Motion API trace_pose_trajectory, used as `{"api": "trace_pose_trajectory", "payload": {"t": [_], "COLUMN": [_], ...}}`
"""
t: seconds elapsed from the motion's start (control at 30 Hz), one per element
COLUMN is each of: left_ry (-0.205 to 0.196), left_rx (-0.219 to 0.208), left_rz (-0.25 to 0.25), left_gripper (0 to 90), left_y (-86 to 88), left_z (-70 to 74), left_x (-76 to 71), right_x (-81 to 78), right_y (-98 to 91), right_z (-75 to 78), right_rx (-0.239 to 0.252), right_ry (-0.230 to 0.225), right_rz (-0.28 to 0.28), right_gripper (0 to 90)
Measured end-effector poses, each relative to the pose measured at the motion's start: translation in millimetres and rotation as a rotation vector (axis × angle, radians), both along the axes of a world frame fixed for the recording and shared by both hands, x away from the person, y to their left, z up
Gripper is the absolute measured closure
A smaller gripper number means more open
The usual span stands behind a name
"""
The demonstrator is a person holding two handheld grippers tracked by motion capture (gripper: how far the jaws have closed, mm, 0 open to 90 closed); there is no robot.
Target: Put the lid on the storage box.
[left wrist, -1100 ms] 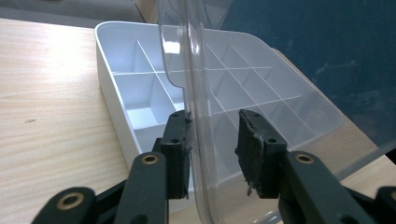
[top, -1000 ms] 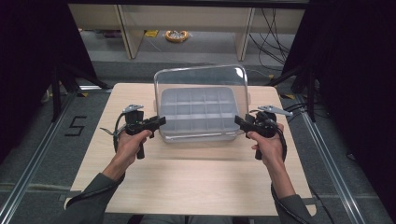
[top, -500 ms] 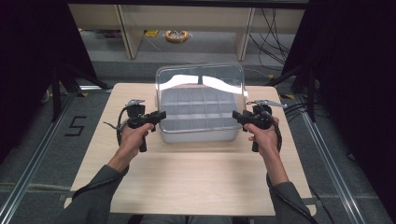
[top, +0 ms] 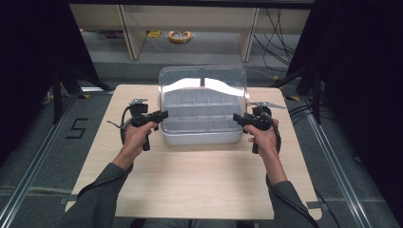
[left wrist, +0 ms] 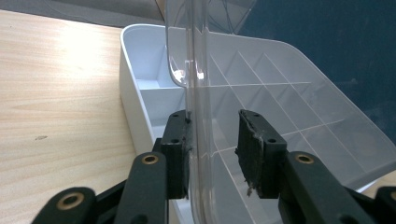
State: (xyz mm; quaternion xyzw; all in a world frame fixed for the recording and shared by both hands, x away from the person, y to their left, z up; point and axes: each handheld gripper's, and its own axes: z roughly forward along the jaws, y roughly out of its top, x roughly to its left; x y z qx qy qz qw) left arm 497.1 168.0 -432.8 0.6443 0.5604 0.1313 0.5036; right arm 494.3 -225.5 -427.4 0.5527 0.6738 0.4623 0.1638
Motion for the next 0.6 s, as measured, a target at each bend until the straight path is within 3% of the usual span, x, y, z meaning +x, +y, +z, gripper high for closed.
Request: {"api": "trace_pose_trajectory", "payload": {"t": [0.13,0.17,0.27,0.3,0.33,0.53,0.57,0.6], "left_ry": [0.000,-0.001,-0.003,-0.003,-0.003,0.014,0.016,0.017], "left_rx": [-0.006,-0.008,-0.006,-0.004,-0.005,-0.017,-0.019,-0.003], "left_rz": [0.003,0.003,0.003,0.001,0.003,0.011,0.015,0.002], "left_gripper": [63.8,63.8,63.7,63.7,63.7,63.1,62.5,62.5], "left_y": [1.5,2.1,3.1,3.3,3.3,2.8,2.3,3.8], "left_z": [2.5,3.5,4.8,4.4,3.7,-0.6,0.2,1.1], "left_x": [-0.7,-1.0,-2.6,-3.3,-4.0,-2.8,-2.9,-3.2], "right_x": [-0.8,-3.8,-4.1,-2.3,-2.3,-5.5,-2.6,-2.6], "right_y": [0.0,2.9,3.7,1.1,1.1,5.9,2.6,2.6], "right_z": [-0.6,1.7,1.5,-0.6,-0.6,-0.9,-1.1,-1.1], "right_rx": [0.009,0.051,0.059,0.022,0.022,0.066,0.042,0.042], "right_ry": [0.007,0.043,0.032,-0.002,-0.002,0.055,0.018,0.018], "right_rz": [-0.001,-0.015,-0.011,0.008,0.008,-0.025,0.002,0.002], "right_gripper": [47.5,47.4,47.4,47.4,47.4,46.7,46.3,46.3]}}
